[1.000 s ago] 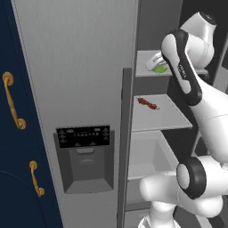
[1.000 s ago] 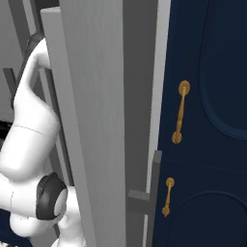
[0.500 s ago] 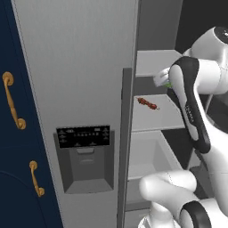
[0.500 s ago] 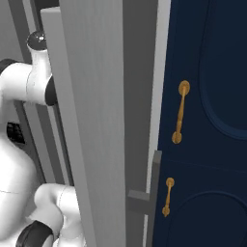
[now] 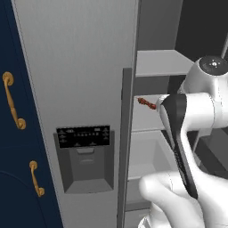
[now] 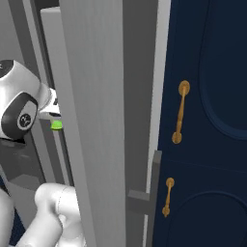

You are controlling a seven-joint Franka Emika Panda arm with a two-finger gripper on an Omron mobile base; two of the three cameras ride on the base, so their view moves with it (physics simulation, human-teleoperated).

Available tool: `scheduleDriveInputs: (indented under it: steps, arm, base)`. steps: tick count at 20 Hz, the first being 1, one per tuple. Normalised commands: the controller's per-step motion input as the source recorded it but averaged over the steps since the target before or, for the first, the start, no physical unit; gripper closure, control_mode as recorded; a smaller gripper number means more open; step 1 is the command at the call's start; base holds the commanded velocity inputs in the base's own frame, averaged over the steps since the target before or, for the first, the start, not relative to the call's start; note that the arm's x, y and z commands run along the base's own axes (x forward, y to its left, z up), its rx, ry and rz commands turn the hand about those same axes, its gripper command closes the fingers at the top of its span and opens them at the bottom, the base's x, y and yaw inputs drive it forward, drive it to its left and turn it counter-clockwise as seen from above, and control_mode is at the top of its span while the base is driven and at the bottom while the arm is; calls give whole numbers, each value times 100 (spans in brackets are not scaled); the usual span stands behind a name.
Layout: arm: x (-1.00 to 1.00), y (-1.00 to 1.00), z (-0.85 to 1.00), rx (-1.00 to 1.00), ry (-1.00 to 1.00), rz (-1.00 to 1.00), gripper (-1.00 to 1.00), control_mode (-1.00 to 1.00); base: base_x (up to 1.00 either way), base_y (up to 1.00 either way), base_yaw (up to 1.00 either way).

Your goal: Grab a lemon wedge from the fridge and one ice cube from the ice bowl, and put them in the glass of lemonade.

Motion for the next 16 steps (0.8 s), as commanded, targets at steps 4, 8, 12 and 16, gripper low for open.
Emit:
scheduleDriveInputs:
  steps: [4, 8, 12, 16]
  arm:
    - [-100, -22, -50, 1, 7, -9, 100, -100]
    - [-82, -5, -41, 3, 6, 0, 100, -100]
    - [-16, 0, -5, 0, 2, 0, 100, -100]
    - [-23, 0, 0, 0, 0, 0, 100, -100]
  base:
    - [0, 0, 0]
    - [0, 0, 0]
    - [0, 0, 0]
    - [0, 0, 0]
